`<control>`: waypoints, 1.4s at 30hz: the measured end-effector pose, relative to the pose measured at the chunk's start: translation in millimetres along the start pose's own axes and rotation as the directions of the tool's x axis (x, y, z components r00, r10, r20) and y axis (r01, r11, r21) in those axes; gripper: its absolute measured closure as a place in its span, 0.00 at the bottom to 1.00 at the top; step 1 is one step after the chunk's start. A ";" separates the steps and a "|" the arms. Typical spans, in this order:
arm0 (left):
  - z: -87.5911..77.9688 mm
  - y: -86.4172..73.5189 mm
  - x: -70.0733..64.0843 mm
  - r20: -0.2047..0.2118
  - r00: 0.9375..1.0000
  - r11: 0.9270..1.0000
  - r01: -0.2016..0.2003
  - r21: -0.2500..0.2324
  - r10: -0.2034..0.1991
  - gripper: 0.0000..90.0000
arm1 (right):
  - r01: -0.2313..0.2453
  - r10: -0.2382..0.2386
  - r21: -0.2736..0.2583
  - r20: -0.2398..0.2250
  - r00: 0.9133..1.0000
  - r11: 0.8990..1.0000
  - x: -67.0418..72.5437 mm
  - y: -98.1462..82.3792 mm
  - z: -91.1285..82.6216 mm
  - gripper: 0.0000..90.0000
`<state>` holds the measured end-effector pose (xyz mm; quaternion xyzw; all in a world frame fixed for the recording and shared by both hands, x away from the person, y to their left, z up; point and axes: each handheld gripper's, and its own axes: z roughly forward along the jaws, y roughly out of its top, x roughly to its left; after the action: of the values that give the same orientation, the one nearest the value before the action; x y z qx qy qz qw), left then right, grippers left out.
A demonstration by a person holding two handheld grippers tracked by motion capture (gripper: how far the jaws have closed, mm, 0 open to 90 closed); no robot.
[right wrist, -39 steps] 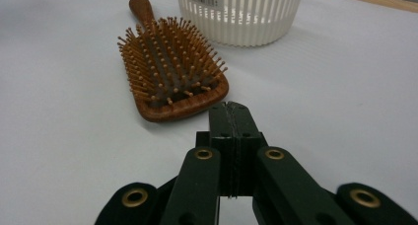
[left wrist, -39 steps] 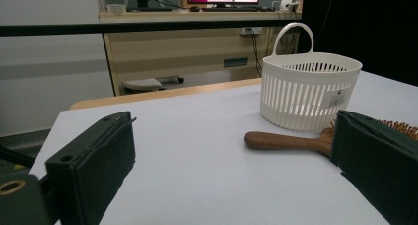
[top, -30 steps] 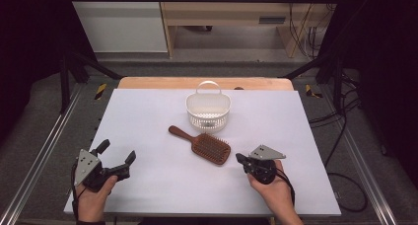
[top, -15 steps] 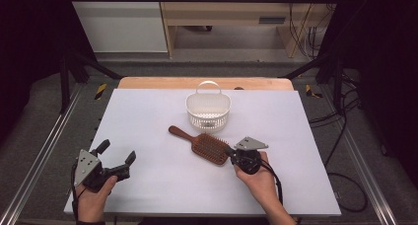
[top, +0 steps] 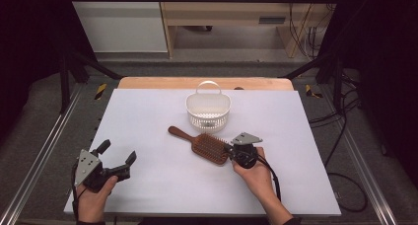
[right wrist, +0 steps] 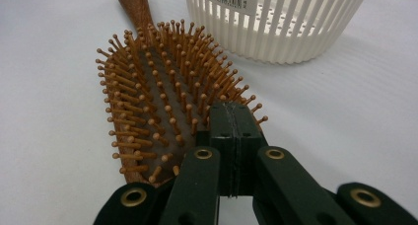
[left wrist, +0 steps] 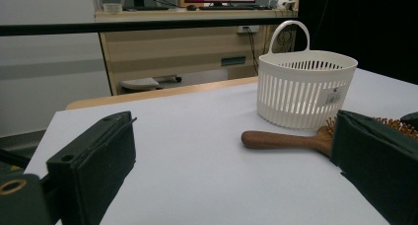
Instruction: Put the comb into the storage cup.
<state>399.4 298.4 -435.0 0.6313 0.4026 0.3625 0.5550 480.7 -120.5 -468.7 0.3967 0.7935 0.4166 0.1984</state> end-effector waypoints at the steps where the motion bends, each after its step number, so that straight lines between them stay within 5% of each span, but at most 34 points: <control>1: -0.2 0.0 0.3 -0.001 1.000 1.000 0.000 -0.001 0.000 0.04 | 0.000 0.000 0.004 -0.003 1.000 1.000 0.3 0.9 0.8 1.00; 42: 4.7 -2.9 -4.4 0.041 0.999 0.999 -0.018 0.047 0.016 0.04 | 0.049 -0.052 0.063 0.043 0.998 0.997 -23.8 30.3 31.8 0.98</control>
<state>401.5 292.6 -438.5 0.6548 0.3944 0.3446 0.5449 529.8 -113.1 -462.5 0.3917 0.8112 0.3777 0.2140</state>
